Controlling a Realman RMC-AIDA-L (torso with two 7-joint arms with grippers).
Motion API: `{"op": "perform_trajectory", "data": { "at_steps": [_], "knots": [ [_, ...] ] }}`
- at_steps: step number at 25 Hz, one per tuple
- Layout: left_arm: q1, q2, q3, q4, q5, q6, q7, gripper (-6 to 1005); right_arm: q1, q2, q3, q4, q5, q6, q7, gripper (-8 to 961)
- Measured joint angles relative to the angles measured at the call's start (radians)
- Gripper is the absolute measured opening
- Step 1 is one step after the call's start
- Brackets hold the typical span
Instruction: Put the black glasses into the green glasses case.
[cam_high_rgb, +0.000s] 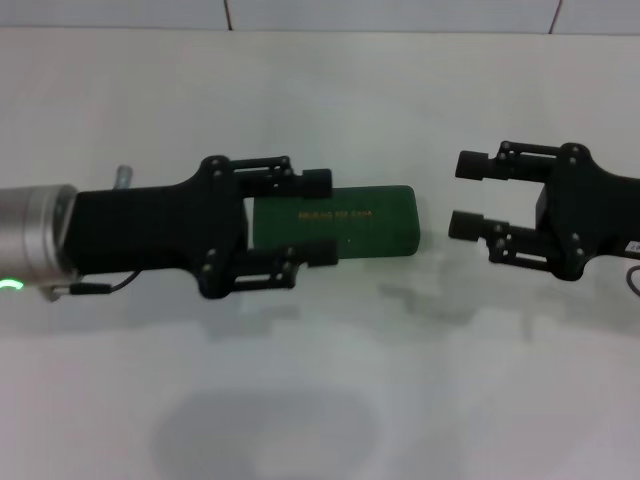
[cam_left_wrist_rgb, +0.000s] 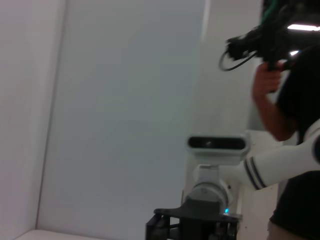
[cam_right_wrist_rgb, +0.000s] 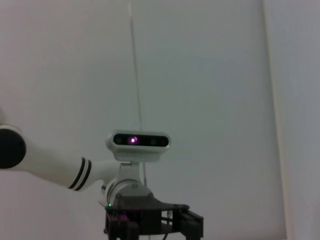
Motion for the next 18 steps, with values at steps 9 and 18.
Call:
{"op": "perform_trajectory", "data": {
  "at_steps": [9, 18],
  "knots": [
    [0.056, -0.014, 0.007, 0.012, 0.005, 0.016, 0.106, 848, 0.011, 0.011, -0.058, 0.0, -0.042, 0.017, -0.066, 792],
    [0.073, -0.016, 0.002, 0.004, 0.0, 0.015, 0.133, 894, 0.017, 0.015, -0.067, 0.009, -0.019, 0.03, -0.082, 888]
  ]
}}
